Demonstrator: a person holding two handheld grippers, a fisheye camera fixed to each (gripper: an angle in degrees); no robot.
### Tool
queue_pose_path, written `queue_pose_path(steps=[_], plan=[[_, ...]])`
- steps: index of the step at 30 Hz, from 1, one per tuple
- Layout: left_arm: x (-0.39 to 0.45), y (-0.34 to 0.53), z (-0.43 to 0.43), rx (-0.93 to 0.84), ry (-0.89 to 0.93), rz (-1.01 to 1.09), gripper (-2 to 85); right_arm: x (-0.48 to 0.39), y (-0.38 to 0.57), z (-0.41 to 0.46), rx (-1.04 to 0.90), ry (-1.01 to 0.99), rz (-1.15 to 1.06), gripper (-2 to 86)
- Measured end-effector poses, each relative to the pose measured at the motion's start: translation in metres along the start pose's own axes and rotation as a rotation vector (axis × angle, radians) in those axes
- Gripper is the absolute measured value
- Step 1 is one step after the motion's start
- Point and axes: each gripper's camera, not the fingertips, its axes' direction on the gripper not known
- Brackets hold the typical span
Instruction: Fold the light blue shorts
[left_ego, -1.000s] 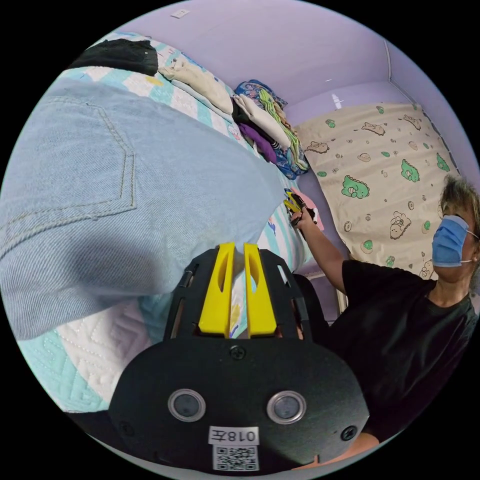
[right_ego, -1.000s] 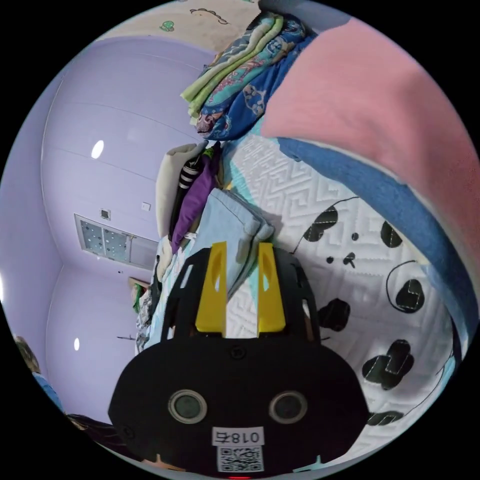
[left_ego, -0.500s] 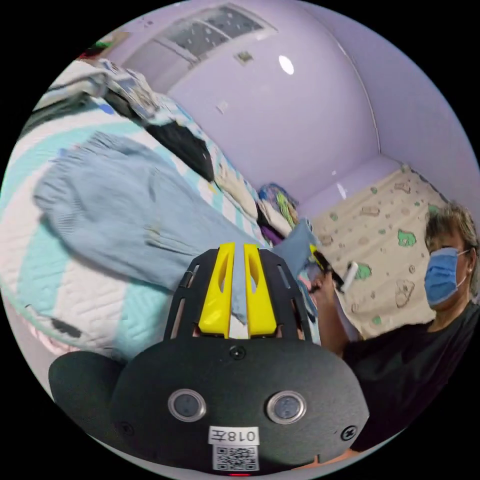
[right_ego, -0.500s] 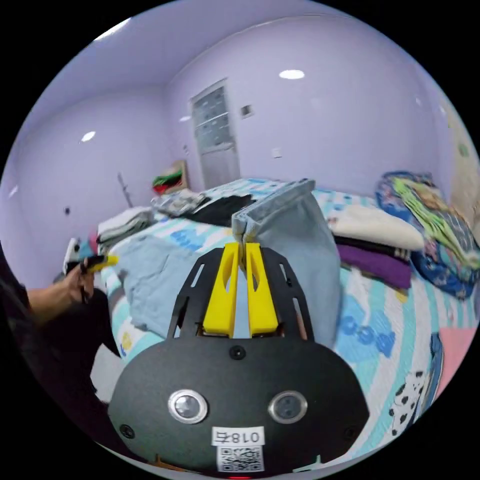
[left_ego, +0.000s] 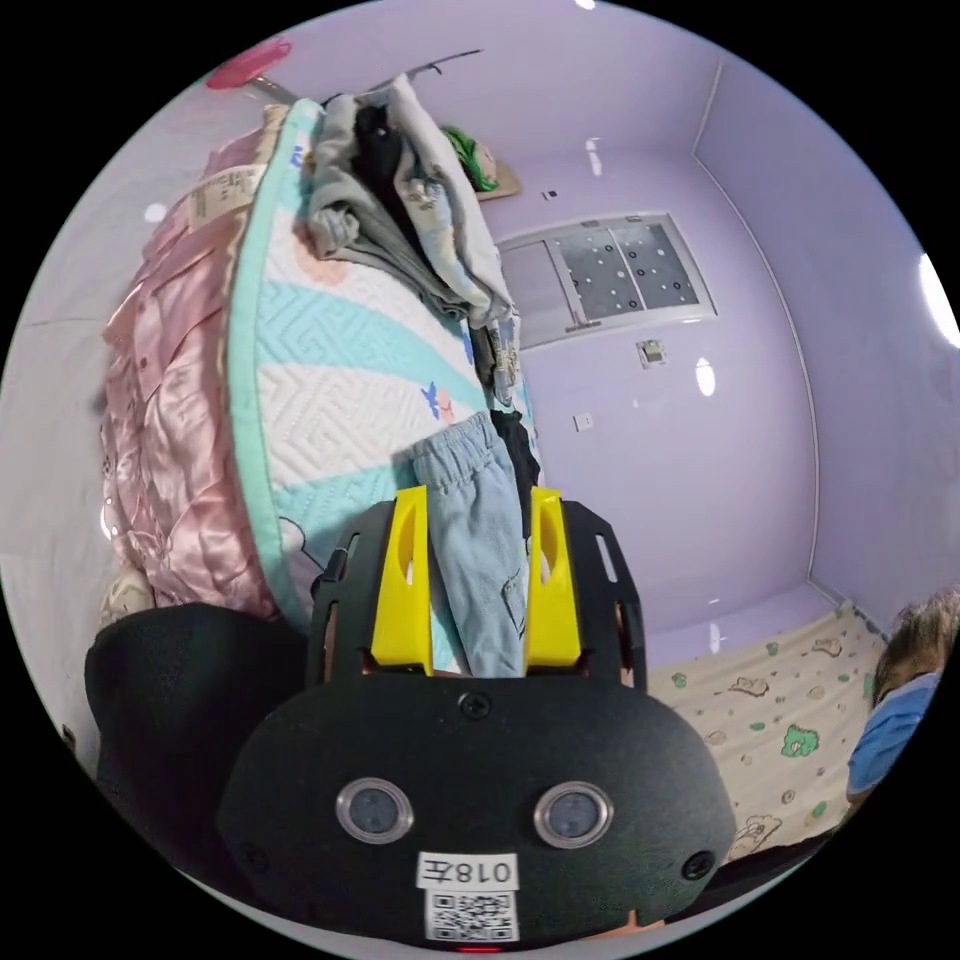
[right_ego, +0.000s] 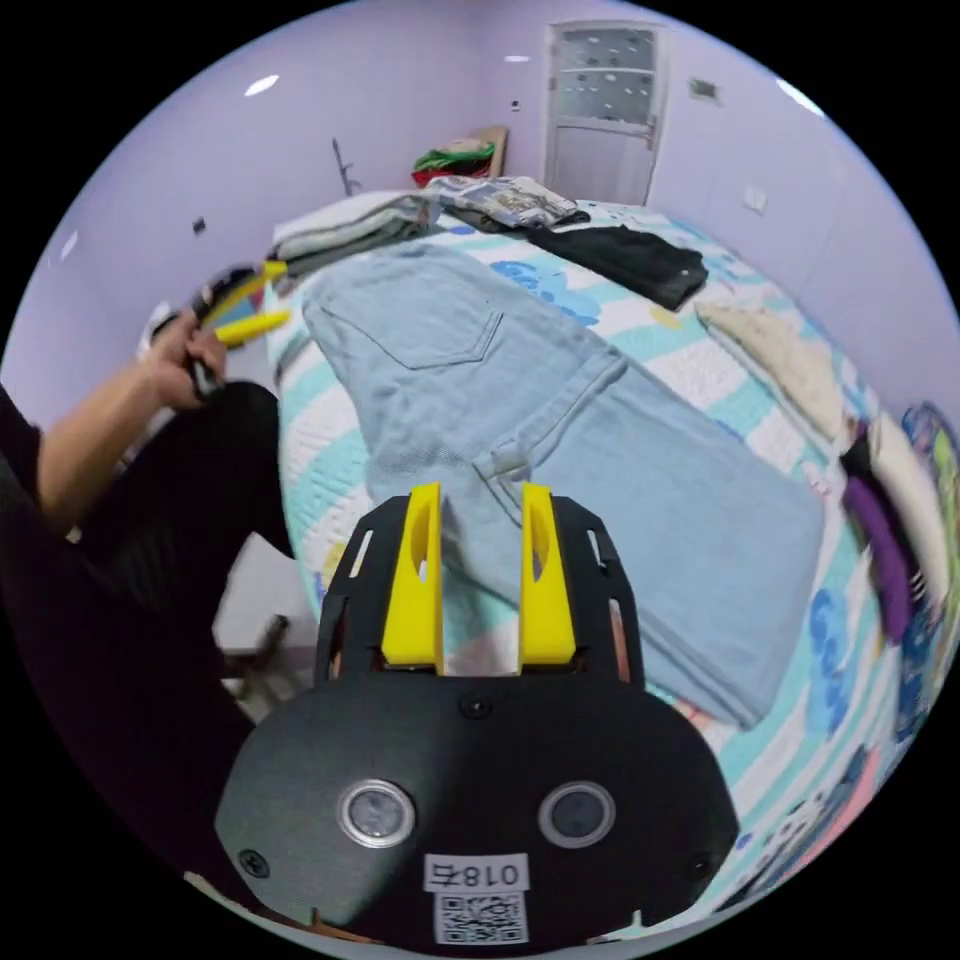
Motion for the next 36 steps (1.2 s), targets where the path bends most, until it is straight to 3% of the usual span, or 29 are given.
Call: queue_pose_path(steps=[2, 11, 18, 21, 26, 31, 36], plan=[[-0.002, 0.003, -0.002, -0.002, 0.011, -0.031, 15.9, 0.012, 0.017, -0.016, 0.072, -0.127, 0.148, 9.7], [0.020, 0.006, 0.033, -0.085, 0.022, -0.018, 16.8, 0.005, 0.100, -0.052, 0.177, -0.140, 0.462, 7.0], [0.073, 0.010, 0.050, -0.132, -0.001, -0.014, 5.3, 0.008, 0.138, -0.062, 0.231, -0.111, 0.595, 5.9], [0.146, 0.028, 0.054, -0.113, -0.140, 0.152, 4.2, 0.015, 0.155, -0.073, 0.315, -0.104, 0.654, 5.1], [0.306, 0.086, 0.086, -0.095, -0.217, 0.537, 4.0, 0.023, 0.194, -0.090, 0.413, -0.096, 0.729, 3.3], [0.479, 0.263, 0.165, -0.135, -0.226, 1.131, 4.4, 0.032, 0.238, -0.110, 0.465, -0.054, 0.806, 2.3], [0.519, 0.467, 0.279, -0.290, -0.288, 1.516, 5.9, 0.042, 0.277, -0.131, 0.492, 0.014, 0.878, 1.8]])
